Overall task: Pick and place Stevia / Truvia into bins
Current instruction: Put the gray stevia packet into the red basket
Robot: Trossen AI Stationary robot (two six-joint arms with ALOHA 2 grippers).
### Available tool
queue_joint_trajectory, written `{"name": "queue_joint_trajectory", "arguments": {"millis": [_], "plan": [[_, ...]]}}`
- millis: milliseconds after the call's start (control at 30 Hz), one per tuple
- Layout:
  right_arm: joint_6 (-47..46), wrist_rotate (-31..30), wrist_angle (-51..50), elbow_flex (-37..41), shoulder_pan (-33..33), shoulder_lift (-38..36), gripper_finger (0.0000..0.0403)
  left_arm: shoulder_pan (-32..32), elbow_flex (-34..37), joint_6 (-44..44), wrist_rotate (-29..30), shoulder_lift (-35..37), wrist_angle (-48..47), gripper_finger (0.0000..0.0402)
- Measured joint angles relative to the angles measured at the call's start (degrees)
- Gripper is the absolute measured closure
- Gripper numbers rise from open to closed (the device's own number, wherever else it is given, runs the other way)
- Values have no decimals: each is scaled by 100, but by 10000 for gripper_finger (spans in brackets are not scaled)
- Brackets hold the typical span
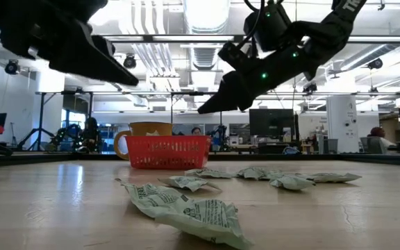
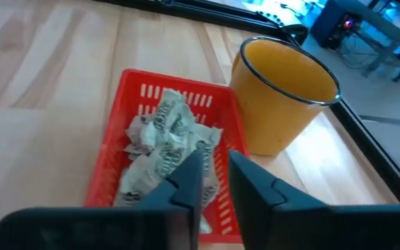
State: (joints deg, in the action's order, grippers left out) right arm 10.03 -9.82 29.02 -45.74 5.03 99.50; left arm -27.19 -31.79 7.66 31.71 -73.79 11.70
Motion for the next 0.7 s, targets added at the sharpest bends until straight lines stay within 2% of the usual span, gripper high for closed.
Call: {"name": "queue_joint_trajectory", "arguments": {"millis": [167, 333, 467, 700], "plan": [[385, -66, -12, 0, 18, -23, 288, -3, 0, 84, -29, -595, 372, 217], [408, -64, -284, -2, 18, -171, 258, -1, -22, -574, -324, -1540, 1679, 217], [245, -62, -1100, 0, 8, -336, 250, 51, -239, -1108, -359, -2291, 2506, 217], [-485, -60, -2862, 0, 9, -768, 260, 365, -746, -783, -306, -2864, 2483, 217]]}}
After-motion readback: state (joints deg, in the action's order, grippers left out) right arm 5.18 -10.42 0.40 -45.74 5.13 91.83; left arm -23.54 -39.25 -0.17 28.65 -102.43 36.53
